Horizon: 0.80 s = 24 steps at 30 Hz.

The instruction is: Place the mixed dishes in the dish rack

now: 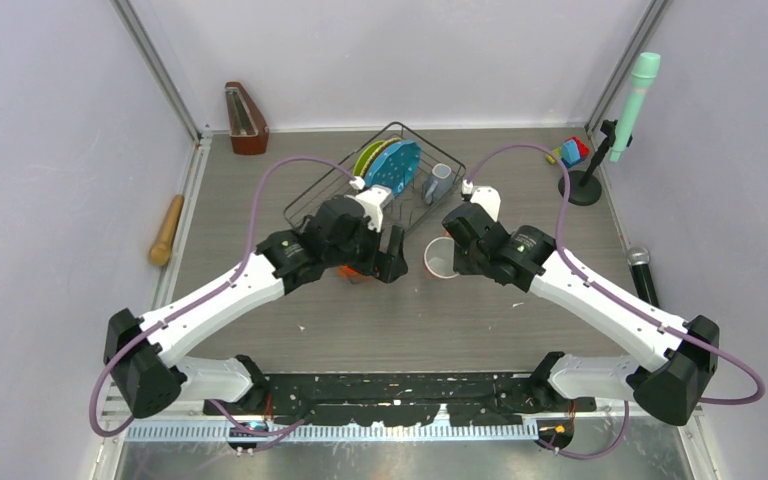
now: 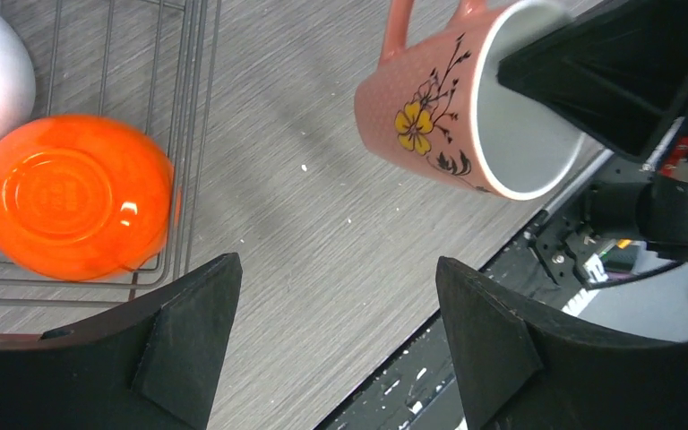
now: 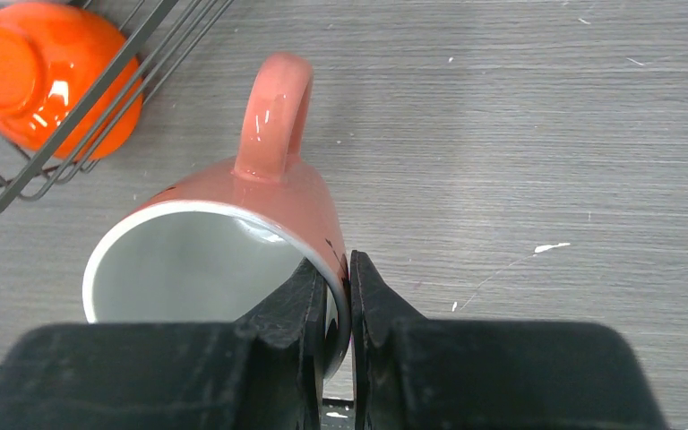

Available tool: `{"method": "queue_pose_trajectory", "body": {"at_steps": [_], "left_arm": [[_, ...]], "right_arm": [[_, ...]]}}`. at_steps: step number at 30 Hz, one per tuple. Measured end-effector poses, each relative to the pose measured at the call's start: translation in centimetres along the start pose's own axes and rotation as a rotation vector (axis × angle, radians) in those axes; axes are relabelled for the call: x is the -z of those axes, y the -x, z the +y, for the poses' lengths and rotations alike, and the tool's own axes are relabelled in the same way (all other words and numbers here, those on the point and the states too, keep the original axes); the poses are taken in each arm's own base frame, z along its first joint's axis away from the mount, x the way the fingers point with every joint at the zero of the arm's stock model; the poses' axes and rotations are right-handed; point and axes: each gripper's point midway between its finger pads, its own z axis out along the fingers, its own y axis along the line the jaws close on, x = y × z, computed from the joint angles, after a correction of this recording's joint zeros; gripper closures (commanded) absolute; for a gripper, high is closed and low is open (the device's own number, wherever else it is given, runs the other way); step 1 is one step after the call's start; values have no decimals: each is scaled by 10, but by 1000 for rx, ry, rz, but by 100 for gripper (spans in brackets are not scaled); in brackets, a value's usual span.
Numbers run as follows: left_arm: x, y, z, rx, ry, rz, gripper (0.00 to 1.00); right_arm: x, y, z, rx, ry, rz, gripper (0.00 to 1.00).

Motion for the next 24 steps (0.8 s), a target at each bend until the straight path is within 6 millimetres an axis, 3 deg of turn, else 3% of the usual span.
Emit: {"method": "queue_pose_trajectory", "body": {"at_steps": [5,18,22,24], "left_arm": [[-19,-7,-7,-29,50,25,18],[-40,24,-20,-3,56,-39,22],[-52,20,-23,7,54,-26,29],[-57,19,-24,8,58,-13,37]], "right_arm": [[-1,4,-5,-35,-39,-24,100],[-6,3,-1,-87,-42,-19,100],[-8,4,1,-99,-39,-21,100],[-8,5,2,-103,-38,-24,100]]}}
